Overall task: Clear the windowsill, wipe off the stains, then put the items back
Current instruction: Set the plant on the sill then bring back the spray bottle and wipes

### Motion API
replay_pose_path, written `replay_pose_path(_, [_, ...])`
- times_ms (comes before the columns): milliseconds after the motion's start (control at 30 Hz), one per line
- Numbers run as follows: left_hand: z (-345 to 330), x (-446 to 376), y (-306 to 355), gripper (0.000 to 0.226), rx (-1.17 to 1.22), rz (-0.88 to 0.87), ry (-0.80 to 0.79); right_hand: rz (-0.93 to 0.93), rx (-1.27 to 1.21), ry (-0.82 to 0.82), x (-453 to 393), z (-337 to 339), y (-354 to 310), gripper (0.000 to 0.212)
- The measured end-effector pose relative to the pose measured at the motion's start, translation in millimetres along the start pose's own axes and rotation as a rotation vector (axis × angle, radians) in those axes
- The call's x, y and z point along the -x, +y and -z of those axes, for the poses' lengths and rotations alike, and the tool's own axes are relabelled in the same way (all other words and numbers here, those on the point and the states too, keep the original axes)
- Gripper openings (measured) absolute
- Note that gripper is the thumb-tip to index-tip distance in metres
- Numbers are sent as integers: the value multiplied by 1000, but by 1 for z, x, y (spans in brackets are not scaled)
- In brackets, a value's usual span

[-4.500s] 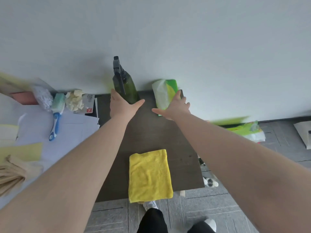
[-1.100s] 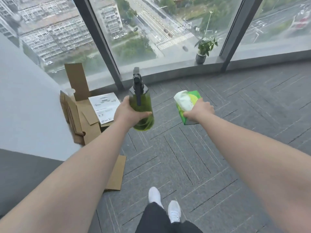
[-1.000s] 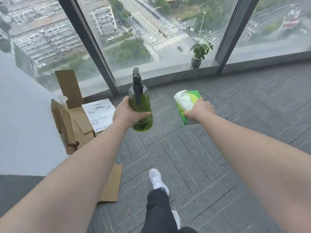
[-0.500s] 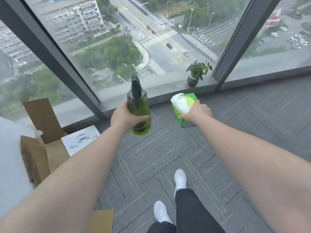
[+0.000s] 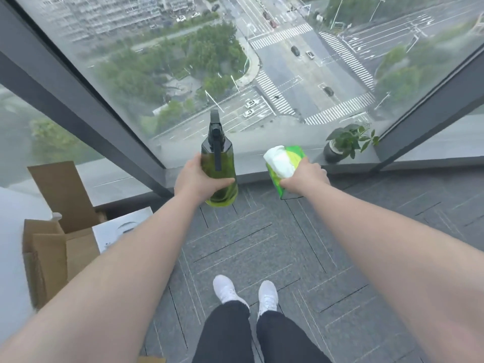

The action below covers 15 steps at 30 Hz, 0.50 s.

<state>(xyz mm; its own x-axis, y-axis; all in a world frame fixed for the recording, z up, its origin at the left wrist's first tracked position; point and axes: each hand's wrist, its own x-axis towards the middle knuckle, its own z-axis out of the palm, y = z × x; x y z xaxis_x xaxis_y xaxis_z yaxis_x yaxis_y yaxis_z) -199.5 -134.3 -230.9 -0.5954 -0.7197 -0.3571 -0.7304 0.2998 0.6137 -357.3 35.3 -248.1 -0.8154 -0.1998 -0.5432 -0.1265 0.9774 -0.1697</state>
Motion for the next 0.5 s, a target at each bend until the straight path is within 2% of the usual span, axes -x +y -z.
replay_pose_path(233, [-15, -102, -2, 57, -13, 7, -77, -48, 12, 32, -87, 5, -41, 90])
replay_pose_path(500, [-85, -213, -47, 55, 36, 79, -11, -19, 47, 22, -213, -71, -66, 94])
